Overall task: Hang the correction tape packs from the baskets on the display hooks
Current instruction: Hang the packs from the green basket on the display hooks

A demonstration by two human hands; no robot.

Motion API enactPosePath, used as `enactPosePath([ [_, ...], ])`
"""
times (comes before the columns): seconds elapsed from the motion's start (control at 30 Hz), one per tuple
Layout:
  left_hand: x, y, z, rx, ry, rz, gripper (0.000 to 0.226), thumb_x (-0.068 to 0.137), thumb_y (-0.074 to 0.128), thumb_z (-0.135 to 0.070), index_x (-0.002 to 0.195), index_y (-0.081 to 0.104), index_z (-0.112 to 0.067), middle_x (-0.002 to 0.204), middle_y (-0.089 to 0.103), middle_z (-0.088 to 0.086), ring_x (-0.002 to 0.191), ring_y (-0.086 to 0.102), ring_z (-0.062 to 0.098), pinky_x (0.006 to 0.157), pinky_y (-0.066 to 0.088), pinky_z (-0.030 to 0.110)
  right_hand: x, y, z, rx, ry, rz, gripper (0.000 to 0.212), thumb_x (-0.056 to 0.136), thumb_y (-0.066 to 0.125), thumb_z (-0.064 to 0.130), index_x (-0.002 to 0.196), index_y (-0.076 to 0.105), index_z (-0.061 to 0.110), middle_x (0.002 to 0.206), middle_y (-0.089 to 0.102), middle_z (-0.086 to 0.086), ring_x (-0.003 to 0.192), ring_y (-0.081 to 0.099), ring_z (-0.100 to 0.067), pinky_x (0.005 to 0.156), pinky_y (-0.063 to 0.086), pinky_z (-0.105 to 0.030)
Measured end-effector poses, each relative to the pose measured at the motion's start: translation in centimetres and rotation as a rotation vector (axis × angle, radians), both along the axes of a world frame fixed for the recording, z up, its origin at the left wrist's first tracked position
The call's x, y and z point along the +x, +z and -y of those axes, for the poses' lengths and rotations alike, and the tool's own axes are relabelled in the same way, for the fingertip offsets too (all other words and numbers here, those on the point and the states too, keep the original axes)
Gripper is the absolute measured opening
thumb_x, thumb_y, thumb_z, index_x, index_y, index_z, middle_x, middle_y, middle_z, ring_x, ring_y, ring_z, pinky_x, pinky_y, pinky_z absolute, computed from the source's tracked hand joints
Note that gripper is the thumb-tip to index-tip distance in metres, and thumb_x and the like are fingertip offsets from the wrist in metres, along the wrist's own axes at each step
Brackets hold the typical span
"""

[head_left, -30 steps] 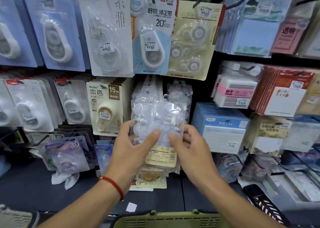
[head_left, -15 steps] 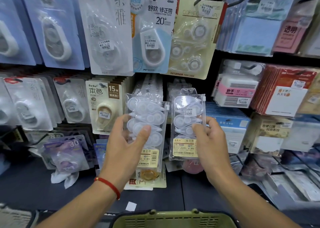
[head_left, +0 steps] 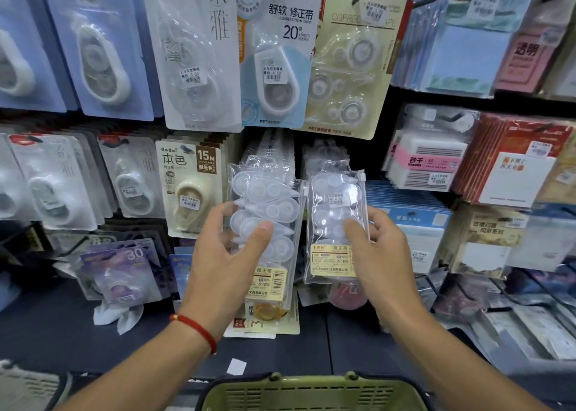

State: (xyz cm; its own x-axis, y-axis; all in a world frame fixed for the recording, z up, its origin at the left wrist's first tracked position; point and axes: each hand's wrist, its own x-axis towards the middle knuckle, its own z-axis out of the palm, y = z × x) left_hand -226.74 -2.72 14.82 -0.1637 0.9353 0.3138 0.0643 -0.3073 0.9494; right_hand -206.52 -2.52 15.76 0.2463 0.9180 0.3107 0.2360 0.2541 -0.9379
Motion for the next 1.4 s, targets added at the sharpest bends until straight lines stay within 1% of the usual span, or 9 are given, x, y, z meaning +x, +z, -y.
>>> enactPosePath([
  [0.07, 0.0, -0.1, 0.0, -0.022, 0.014, -0.021, 0.033, 0.085, 0.075, -0.053, 0.104, 0.053, -0.066, 0.104, 0.074, -0.025, 0.101, 0.07, -0.005, 0.081, 0.055, 0.021, 0.3, -0.2, -0.1, 0.022, -0.064, 0.244, 0.027, 0.104, 0.058, 0.032, 0.13, 0.055, 0.039, 0.114, 0.068, 0.019, 0.109, 0.065, -0.011, 0.094, 0.057, -0.041],
  [0.13, 0.0, -0.2, 0.0, -0.027, 0.011, -0.019, 0.032, 0.085, 0.077, -0.055, 0.101, 0.053, -0.07, 0.105, 0.075, -0.024, 0.1, 0.071, -0.003, 0.081, 0.056, 0.025, 0.5, -0.1, 0.1, 0.132, -0.155, 0.492, 0.045, 0.103, 0.057, 0.032, 0.146, 0.047, 0.026, 0.129, 0.052, 0.015, 0.124, 0.051, -0.007, 0.104, 0.045, -0.029],
  [0.27, 0.2, -0.3, 0.0, -0.026, -0.016, 0.035, 0.044, 0.081, 0.079, -0.057, 0.119, 0.058, -0.051, 0.117, 0.076, -0.006, 0.111, 0.072, 0.02, 0.095, 0.06, 0.049, -0.5, -0.4, 0.6, 0.178, -0.04, 0.47, 0.03, 0.099, 0.056, 0.049, 0.125, 0.06, 0.036, 0.12, 0.056, 0.021, 0.113, 0.055, -0.001, 0.093, 0.04, -0.009],
  [0.43, 1.1, -0.4, 0.4, -0.029, -0.065, 0.077, 0.046, 0.079, 0.087, -0.053, 0.112, 0.06, -0.037, 0.104, 0.079, 0.006, 0.095, 0.077, 0.031, 0.082, 0.064, 0.052, -1.3, -1.0, 1.1, 0.059, 0.232, 0.45, 0.041, 0.095, 0.058, 0.067, 0.1, 0.071, 0.029, 0.092, 0.071, 0.009, 0.081, 0.065, -0.009, 0.07, 0.053, -0.025],
  [0.7, 1.0, -0.6, 0.0, -0.044, -0.05, 0.043, 0.024, 0.093, 0.073, -0.043, 0.105, 0.058, -0.058, 0.088, 0.079, -0.01, 0.081, 0.074, 0.011, 0.07, 0.058, 0.03, -0.7, -0.9, 0.7, 0.051, 0.107, 0.114, 0.014, 0.098, 0.053, 0.038, 0.085, 0.057, 0.034, 0.065, 0.054, 0.008, 0.06, 0.05, -0.014, 0.053, 0.039, -0.039],
  [0.83, 0.6, -0.8, -0.1, -0.07, -0.028, 0.03, 0.03, 0.101, 0.067, -0.027, 0.116, 0.057, -0.051, 0.098, 0.08, -0.003, 0.098, 0.074, 0.023, 0.09, 0.057, 0.042, 0.3, -0.6, 0.3, 0.035, 0.019, 0.011, 0.018, 0.102, 0.052, 0.037, 0.089, 0.058, 0.027, 0.069, 0.053, -0.001, 0.062, 0.046, -0.022, 0.054, 0.041, -0.05],
  [1.07, 0.5, -0.6, -0.2, -0.072, -0.019, 0.046, 0.031, 0.1, 0.068, -0.024, 0.117, 0.059, -0.047, 0.1, 0.079, -0.004, 0.097, 0.074, 0.023, 0.089, 0.057, 0.04, 0.6, -0.5, -0.1, -0.009, -0.014, -0.038, 0.021, 0.109, 0.052, 0.034, 0.096, 0.061, 0.019, 0.094, 0.063, -0.035, 0.074, 0.062, -0.051, 0.073, 0.053, -0.071],
  [1.27, 0.3, -0.6, -0.2, -0.054, -0.006, 0.031, 0.035, 0.1, 0.069, -0.025, 0.108, 0.059, -0.057, 0.098, 0.079, -0.006, 0.093, 0.073, 0.016, 0.084, 0.055, 0.035, 0.2, -0.1, 0.2, -0.031, -0.015, -0.087, 0.022, 0.107, 0.055, 0.033, 0.093, 0.065, 0.02, 0.087, 0.063, -0.034, 0.068, 0.057, -0.034, 0.064, 0.053, -0.062],
  [1.4, 0.2, -0.4, -0.2, -0.056, -0.008, 0.029, 0.038, 0.099, 0.069, -0.024, 0.107, 0.058, -0.06, 0.104, 0.079, -0.01, 0.095, 0.073, 0.011, 0.081, 0.051, 0.027, 0.2, -0.1, 0.2, -0.023, -0.058, -0.054, 0.02, 0.106, 0.057, 0.033, 0.093, 0.067, 0.022, 0.064, 0.06, 0.0, 0.06, 0.05, -0.02, 0.056, 0.04, -0.037],
])
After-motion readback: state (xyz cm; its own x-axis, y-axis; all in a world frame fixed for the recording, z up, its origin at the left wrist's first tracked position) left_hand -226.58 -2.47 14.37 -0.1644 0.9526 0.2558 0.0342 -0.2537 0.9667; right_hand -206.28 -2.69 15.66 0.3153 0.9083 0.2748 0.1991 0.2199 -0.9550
